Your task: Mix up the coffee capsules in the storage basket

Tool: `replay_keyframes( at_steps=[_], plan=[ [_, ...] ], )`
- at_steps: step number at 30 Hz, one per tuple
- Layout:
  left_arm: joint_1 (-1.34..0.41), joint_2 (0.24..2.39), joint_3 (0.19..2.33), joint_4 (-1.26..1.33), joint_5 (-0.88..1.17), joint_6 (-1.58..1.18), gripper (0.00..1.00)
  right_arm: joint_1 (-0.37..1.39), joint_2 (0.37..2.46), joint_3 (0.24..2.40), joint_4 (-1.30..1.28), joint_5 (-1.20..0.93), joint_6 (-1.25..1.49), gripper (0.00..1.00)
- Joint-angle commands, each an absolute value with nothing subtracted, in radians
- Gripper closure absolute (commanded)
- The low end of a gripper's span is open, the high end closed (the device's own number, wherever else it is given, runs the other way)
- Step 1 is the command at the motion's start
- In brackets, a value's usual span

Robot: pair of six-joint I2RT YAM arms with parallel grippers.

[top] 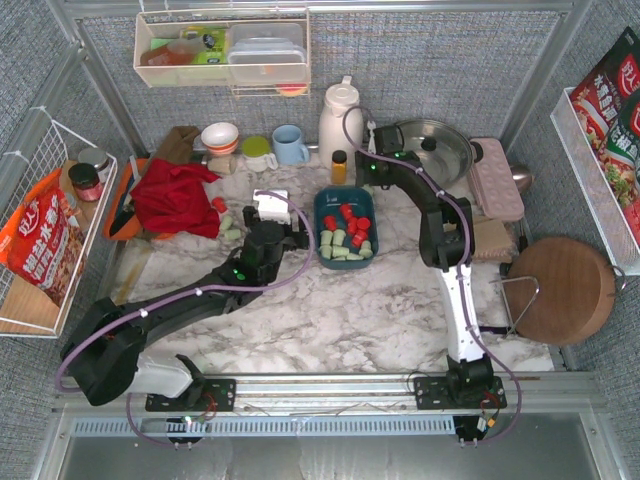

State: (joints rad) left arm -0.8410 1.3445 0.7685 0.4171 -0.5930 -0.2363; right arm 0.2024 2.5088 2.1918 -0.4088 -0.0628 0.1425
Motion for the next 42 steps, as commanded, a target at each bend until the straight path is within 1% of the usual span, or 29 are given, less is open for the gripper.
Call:
replay_keyframes(
  at_steps=[1,6,11,19,24,30,35,42],
  plan=[
    [-0.840,1.348,0.776,0.422,-0.582,-0.239,0.01,0.204,2.544,2.245,-0.529,-0.072,0.137,0.35],
    [-0.840,1.350,0.777,0.413,-0.575,-0.245,0.01,0.204,2.575,2.287,-0.603,-0.023,0.160,0.35],
    [-0.840,1.342,0.767,0.417,-0.572,-0.254,0.01,0.204,2.547,2.241,-0.553,0.006,0.174,0.36],
    [-0.839,1.335,0.747,0.425,-0.575,-0.265,0.01,0.204,2.496,2.167,-0.479,0.049,0.176,0.48],
    [-0.839,1.333,0.744,0.424,-0.578,-0.265,0.01,0.204,2.441,2.095,-0.418,0.026,0.178,0.52],
    [-0.840,1.330,0.744,0.425,-0.581,-0.266,0.01,0.208,2.359,2.007,-0.355,0.006,0.163,0.53],
    [-0.840,1.325,0.742,0.420,-0.583,-0.271,0.01,0.217,2.249,1.923,-0.324,-0.002,0.138,0.53],
    [-0.840,1.289,0.704,0.444,-0.609,-0.298,0.01,0.308,2.021,1.675,-0.239,0.020,0.085,0.52]
  ],
)
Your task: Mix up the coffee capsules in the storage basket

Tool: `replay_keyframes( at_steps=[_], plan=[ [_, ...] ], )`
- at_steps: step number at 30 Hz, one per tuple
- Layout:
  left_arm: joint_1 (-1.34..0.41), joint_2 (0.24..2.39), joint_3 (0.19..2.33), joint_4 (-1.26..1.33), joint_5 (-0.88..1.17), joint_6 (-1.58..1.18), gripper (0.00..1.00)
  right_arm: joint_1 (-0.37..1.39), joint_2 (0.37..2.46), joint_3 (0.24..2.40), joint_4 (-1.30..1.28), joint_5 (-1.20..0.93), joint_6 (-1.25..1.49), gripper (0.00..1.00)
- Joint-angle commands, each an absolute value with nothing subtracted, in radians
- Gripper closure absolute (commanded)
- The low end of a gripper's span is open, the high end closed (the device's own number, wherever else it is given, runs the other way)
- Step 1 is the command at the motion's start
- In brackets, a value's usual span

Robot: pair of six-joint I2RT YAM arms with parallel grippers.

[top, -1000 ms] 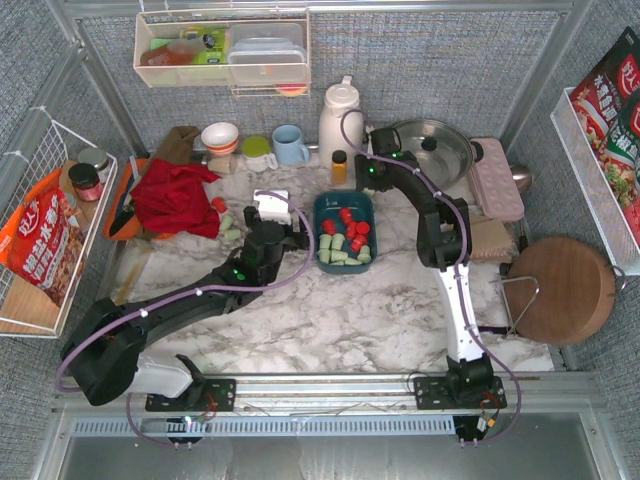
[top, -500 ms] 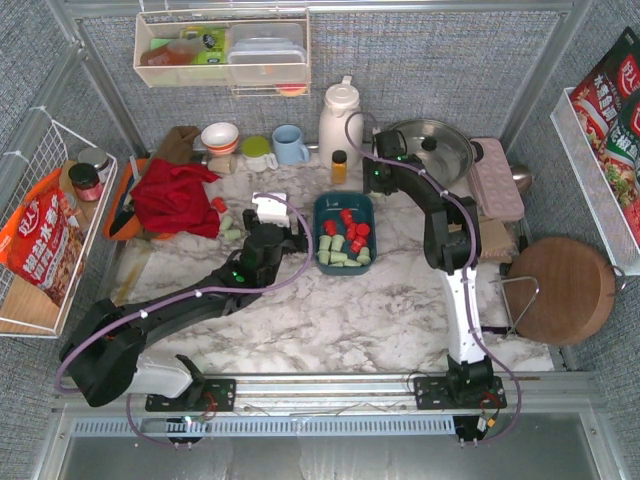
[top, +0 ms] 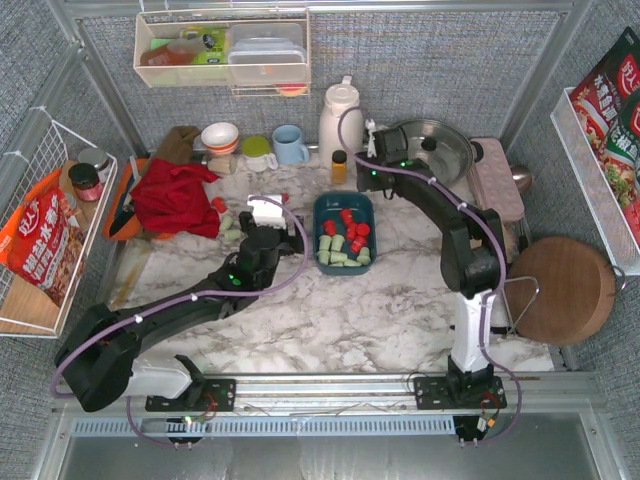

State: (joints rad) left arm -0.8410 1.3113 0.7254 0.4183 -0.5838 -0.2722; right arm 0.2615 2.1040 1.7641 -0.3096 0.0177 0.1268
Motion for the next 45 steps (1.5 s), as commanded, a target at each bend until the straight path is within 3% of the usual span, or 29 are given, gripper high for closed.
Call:
replay_keyframes(
  at_steps=[1,6,13,14,15,30,45],
  plan=[
    [-0.839,1.281,0.696,0.447,-0.612,-0.307,0.01,0.323,2.000,1.648,-0.236,0.009,0.086,0.52],
    [-0.840,1.246,0.662,0.444,-0.621,-0.344,0.01,0.379,1.972,1.548,-0.193,-0.023,0.120,0.50],
    [-0.839,1.183,0.620,0.381,-0.629,-0.371,0.01,0.395,2.030,1.570,-0.230,-0.046,0.169,0.30],
    [-0.839,1.174,0.613,0.368,-0.637,-0.376,0.01,0.395,2.019,1.570,-0.237,-0.048,0.170,0.06],
    [-0.839,1.164,0.601,0.361,-0.642,-0.378,0.01,0.396,2.005,1.567,-0.241,-0.047,0.170,0.01],
    [-0.839,1.190,0.593,0.273,-0.654,-0.476,0.01,0.402,1.673,1.430,-0.359,0.162,0.057,0.01],
    [-0.840,1.252,0.709,0.139,-0.700,-0.528,0.01,0.417,1.657,1.419,-0.327,0.248,0.047,0.01]
  ],
)
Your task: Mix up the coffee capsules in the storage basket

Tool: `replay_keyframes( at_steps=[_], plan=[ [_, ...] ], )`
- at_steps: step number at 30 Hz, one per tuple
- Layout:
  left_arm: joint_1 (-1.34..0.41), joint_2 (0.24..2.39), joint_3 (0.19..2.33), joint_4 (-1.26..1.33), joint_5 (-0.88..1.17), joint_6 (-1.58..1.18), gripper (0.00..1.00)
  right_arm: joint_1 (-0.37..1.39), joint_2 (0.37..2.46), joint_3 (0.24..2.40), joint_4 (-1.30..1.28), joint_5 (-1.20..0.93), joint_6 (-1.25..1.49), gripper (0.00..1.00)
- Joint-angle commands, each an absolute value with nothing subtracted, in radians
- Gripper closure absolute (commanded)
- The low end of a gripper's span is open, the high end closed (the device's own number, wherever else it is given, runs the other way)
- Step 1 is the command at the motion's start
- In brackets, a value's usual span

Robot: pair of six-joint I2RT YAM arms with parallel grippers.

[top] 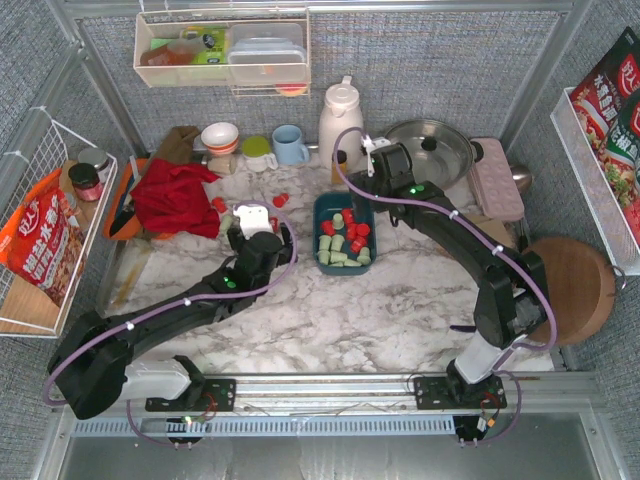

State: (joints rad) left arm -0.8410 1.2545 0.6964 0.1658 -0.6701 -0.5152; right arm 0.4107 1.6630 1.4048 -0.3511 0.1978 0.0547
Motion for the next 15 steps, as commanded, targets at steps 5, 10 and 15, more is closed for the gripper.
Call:
replay_keyframes(
  at_steps=[5,10,15],
  plan=[
    [-0.838,1.251,0.695,0.157,-0.720,-0.494,0.01,0.420,1.633,1.430,-0.325,0.289,0.046,0.01],
    [-0.838,1.265,0.678,0.154,-0.758,-0.471,0.01,0.386,1.551,1.359,-0.259,0.238,0.119,0.01],
    [-0.838,1.292,0.652,0.172,-0.800,-0.465,0.01,0.352,1.480,1.265,-0.212,0.247,0.220,0.01]
  ],
)
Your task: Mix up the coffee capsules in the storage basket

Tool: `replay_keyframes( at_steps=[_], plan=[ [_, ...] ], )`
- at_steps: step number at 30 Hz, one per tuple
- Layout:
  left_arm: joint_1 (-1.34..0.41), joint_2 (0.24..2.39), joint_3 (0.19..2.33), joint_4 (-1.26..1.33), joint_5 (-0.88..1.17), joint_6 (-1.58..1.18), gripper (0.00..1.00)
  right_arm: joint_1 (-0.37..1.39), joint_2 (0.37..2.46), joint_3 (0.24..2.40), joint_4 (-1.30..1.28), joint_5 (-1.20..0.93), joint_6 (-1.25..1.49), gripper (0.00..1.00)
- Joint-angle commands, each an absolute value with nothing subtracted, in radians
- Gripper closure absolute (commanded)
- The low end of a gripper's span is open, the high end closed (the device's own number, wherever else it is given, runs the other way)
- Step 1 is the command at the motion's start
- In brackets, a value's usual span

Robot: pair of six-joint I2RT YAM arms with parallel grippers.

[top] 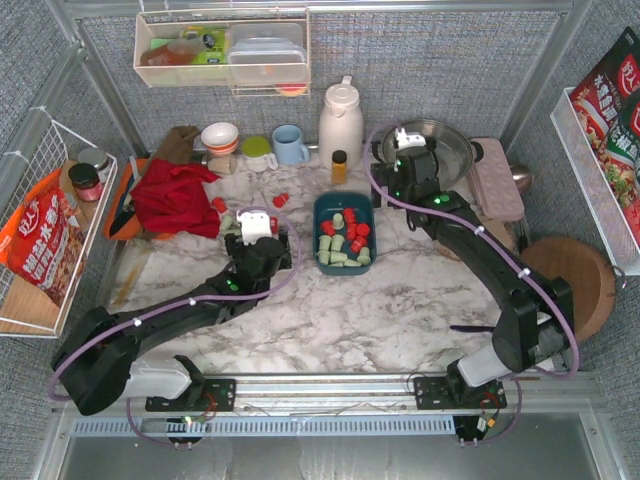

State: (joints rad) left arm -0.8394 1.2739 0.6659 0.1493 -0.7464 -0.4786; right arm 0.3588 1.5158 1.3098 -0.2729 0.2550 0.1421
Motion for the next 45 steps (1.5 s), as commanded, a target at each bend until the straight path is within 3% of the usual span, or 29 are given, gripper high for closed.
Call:
replay_keyframes(
  at_steps=[1,8,18,23,29,38,45],
  plan=[
    [-0.837,1.298,0.647,0.177,-0.811,-0.465,0.01,0.353,1.470,1.250,-0.212,0.230,0.209,0.01],
    [-0.803,1.355,0.669,0.164,-0.859,-0.496,0.01,0.399,1.350,1.043,-0.079,0.254,0.166,0.01],
    [-0.579,1.487,0.770,0.184,-0.507,-0.481,0.02,0.513,1.237,0.750,0.234,0.240,0.064,0.01],
    [-0.496,1.633,0.887,0.134,-0.355,-0.424,0.11,0.529,1.252,0.729,0.251,0.244,0.051,0.01],
    [-0.406,1.735,0.986,0.051,-0.225,-0.385,0.12,0.529,1.237,0.721,0.248,0.242,0.042,0.01],
    [-0.393,1.848,1.113,-0.058,-0.169,-0.331,0.13,0.529,1.236,0.726,0.242,0.237,0.035,0.01],
    [-0.393,1.899,1.132,-0.063,-0.147,-0.341,0.21,0.529,1.234,0.729,0.234,0.222,0.035,0.01]
  ],
)
